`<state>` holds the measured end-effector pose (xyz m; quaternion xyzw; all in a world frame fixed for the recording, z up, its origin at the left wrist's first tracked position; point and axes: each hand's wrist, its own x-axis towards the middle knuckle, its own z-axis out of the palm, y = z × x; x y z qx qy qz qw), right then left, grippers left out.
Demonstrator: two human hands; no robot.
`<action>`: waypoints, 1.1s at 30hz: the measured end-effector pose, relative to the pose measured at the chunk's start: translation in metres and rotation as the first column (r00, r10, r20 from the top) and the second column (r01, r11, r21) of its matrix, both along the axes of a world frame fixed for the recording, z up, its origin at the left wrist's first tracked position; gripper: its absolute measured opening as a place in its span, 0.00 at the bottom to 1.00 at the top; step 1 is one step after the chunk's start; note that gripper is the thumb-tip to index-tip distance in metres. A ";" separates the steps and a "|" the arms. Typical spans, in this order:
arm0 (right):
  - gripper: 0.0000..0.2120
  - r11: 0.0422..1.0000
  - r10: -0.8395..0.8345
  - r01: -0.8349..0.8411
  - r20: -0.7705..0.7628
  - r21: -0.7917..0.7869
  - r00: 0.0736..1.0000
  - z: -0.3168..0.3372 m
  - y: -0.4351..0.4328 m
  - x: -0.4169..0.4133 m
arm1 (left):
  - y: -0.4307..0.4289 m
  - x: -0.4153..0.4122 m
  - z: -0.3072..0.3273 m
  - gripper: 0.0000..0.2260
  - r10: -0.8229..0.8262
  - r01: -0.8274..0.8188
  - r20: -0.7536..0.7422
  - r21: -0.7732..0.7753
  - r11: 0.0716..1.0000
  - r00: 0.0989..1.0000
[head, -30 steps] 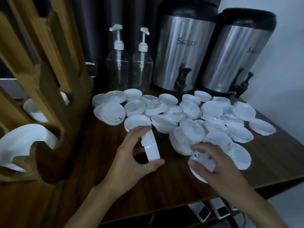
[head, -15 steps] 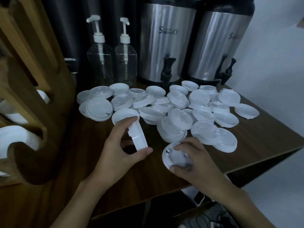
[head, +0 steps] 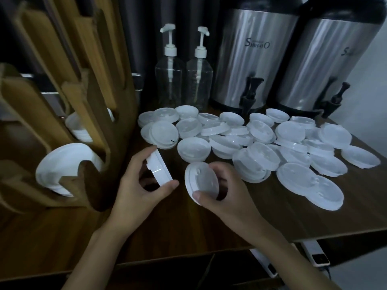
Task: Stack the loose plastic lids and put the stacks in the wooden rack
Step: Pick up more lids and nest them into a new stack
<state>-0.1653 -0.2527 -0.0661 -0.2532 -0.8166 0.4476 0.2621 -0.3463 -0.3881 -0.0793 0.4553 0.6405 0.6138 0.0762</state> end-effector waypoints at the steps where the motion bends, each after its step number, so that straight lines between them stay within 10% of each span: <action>1: 0.33 0.998 0.014 -0.017 -0.045 -0.056 0.999 0.000 0.000 -0.007 | -0.001 -0.001 0.000 0.37 0.011 -0.011 0.011 0.005 1.000 1.000; 16: 0.31 0.888 -0.102 -0.113 -0.431 -0.446 0.896 -0.012 0.006 -0.051 | -0.002 0.002 0.002 0.34 0.058 -0.056 0.041 -0.057 0.997 0.997; 21: 0.23 0.857 -0.125 -0.101 -0.396 -0.505 0.910 -0.012 0.007 -0.051 | 0.008 0.006 0.003 0.36 0.011 -0.007 0.057 -0.071 0.997 0.998; 33: 0.38 0.818 0.144 -0.314 -0.357 -0.481 0.923 -0.001 0.009 -0.047 | 0.026 0.012 0.006 0.34 -0.083 0.082 -0.022 -0.037 0.996 0.996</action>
